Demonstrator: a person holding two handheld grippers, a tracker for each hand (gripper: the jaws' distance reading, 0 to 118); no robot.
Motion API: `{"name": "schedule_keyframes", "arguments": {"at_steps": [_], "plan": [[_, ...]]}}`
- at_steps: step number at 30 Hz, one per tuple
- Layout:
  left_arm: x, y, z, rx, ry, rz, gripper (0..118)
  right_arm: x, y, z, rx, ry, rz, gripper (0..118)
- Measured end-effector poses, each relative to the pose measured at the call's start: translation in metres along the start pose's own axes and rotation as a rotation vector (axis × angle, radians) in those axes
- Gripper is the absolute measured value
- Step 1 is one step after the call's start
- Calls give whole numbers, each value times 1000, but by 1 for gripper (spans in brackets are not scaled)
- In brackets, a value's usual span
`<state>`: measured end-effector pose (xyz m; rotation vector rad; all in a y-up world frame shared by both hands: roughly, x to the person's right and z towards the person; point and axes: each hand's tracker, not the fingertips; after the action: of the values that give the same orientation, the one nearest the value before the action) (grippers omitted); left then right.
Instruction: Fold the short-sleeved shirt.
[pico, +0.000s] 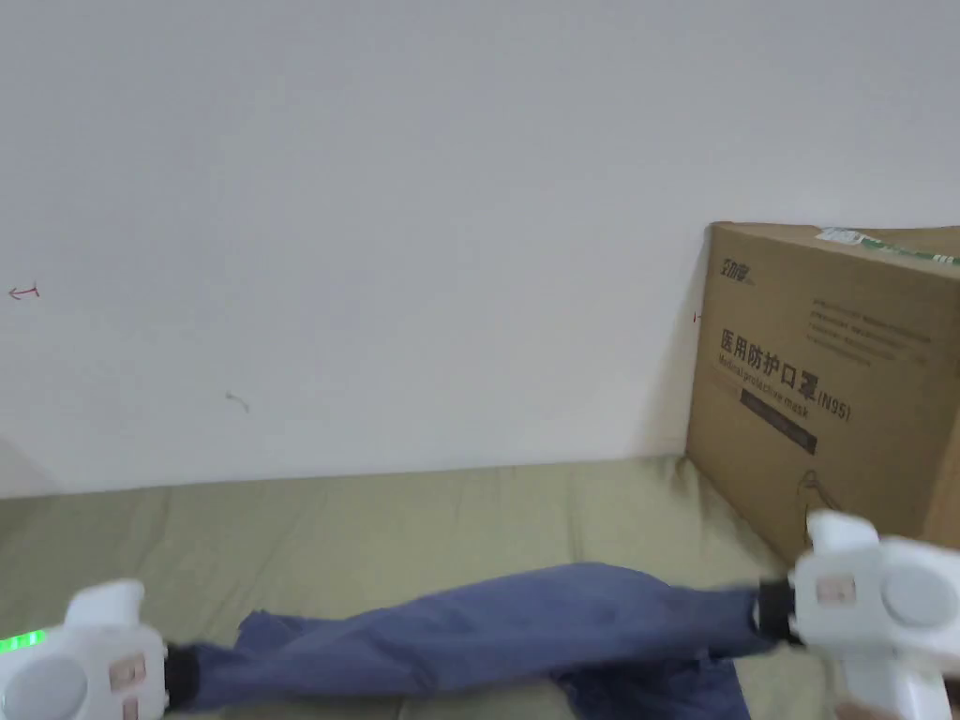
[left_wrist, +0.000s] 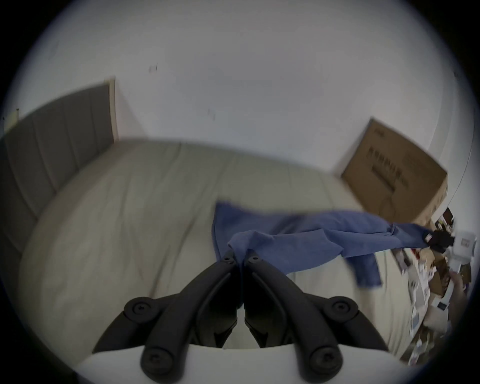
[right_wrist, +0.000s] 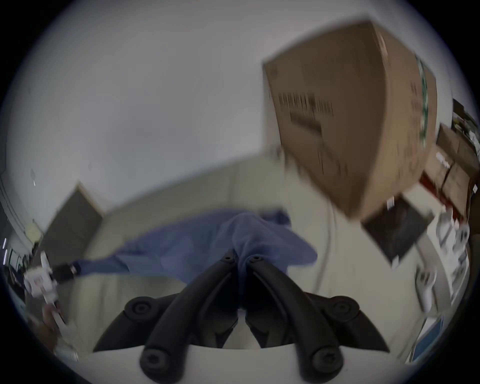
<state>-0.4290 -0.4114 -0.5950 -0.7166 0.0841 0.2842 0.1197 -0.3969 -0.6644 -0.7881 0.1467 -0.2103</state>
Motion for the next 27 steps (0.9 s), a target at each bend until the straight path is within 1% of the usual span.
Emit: {"name": "schedule_keyframes", "arguments": {"at_steps": [1,4,6,8,9,11,13,15,18,21,22,23,24,25,26,27], "plan": [[-15,-28,-2,-42,-11,0,2,11,-38,2,-55,-21,38,1],[-34,-104,24,-146,-8,-25,2,44,-127,24,-152,6,73,1],[-49,-146,55,-180,-37,-5,2,58,-175,51,-221,21,87,1],[-56,-179,84,-219,-22,-59,2,72,-212,81,-261,6,125,1],[-58,-194,104,-224,-24,-77,2,81,-225,95,-271,15,119,1],[-61,-219,134,-237,-1,-113,2,94,-252,124,-299,26,137,1],[-65,-244,163,-220,-24,-147,2,105,-275,148,-333,15,177,1],[-65,-262,181,-250,-38,-194,2,110,-288,164,-359,17,171,1],[-63,-285,200,-286,-53,-216,2,109,-297,178,-375,7,178,1],[-66,-295,208,-304,-65,-223,2,103,-300,177,-396,-2,189,1],[-69,-294,209,-307,-79,-208,14,103,-298,173,-406,-1,190,5],[-71,-292,212,-296,-82,-184,43,98,-298,172,-409,-15,200,21],[-73,-289,214,-287,-67,-165,85,94,-298,174,-392,-22,198,66],[-75,-286,217,-287,-65,-134,100,89,-297,174,-385,-18,197,93],[-79,-284,221,-285,-89,-84,101,87,-294,175,-374,-32,189,97],[-83,-278,229,-269,-138,-36,101,81,-290,182,-349,-23,171,99]]}}
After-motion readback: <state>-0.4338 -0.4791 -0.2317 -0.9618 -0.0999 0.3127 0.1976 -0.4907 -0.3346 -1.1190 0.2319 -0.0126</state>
